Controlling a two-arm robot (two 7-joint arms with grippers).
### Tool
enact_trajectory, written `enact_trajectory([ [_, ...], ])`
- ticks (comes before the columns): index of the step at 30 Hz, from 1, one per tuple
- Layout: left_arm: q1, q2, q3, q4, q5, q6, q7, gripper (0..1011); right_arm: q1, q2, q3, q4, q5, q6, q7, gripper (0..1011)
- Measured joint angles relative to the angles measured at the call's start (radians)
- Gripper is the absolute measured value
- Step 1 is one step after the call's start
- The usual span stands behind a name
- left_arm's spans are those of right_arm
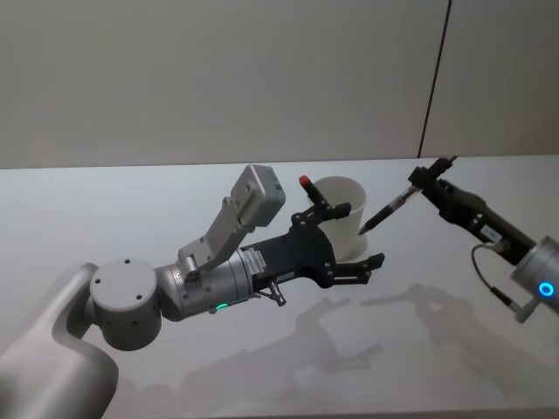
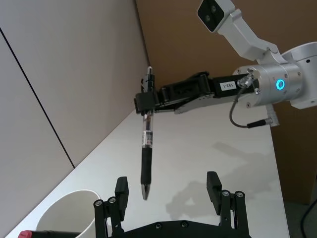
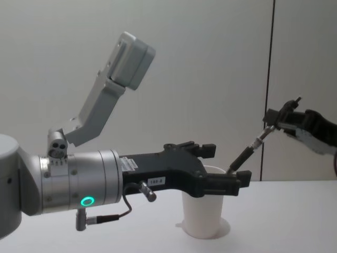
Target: Place the pen into the pen holder.
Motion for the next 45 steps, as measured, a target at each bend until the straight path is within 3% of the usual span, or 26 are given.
enact_trajectory([
  [16,0.0,0.0,0.0,0.0,0.0,0.0,0.0,1000,0.117,-0.003,-0.005,0.101,-0.112,-0.058,0.048,132],
  [35,0.0,0.0,0.0,0.0,0.0,0.0,0.0,1000,0.328,-0.051,-0.05,0.368,-0.277,-0.153,0.121,131],
  [45,0.0,0.0,0.0,0.0,0.0,0.0,0.0,1000,0.404,-0.076,-0.078,0.494,-0.343,-0.196,0.13,131],
])
